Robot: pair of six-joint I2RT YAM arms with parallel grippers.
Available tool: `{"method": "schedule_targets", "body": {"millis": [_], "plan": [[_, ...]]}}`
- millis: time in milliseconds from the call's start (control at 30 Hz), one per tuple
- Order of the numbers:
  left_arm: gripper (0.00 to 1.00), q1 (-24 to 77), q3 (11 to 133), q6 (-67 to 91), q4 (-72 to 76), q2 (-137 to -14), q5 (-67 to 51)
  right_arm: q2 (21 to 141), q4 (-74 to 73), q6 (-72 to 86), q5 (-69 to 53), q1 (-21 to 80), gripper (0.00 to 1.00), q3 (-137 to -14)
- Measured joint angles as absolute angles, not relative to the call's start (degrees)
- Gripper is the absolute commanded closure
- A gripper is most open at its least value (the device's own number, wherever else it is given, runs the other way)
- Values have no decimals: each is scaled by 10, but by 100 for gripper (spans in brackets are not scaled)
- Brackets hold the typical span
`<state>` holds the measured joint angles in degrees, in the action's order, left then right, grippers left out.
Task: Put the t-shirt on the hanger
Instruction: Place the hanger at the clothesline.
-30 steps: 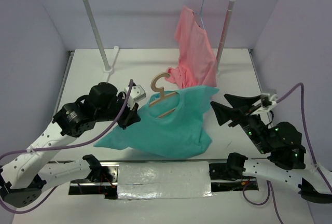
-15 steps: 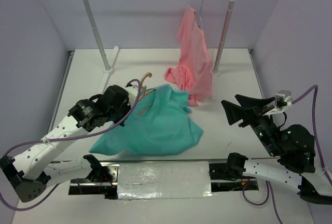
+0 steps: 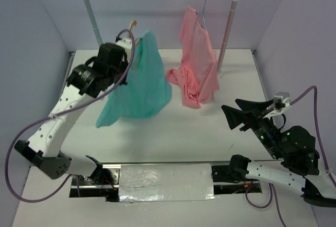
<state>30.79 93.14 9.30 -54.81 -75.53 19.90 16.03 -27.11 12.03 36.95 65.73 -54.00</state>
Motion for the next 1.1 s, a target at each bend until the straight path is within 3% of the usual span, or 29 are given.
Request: {"method": "schedule_targets", "body": {"millis": [167,267,467,700,1100], "plan": [[100,274,1152,92,-547,-886,212,159,-283,133,353,657,22,-536],[100,254,1209,91,-547,-933,211,152,-284,142,342,657,22,-524],[100,239,1225,81,-530,-969,202,146,-287,156,322,657,22,-516],[100,237,1331,73,-509,-1027,186,132,-287,164,309,657,22,-511],[100,187,1306,76,-471,-1043,177,108,-287,172,289,657,21,-510]]}}
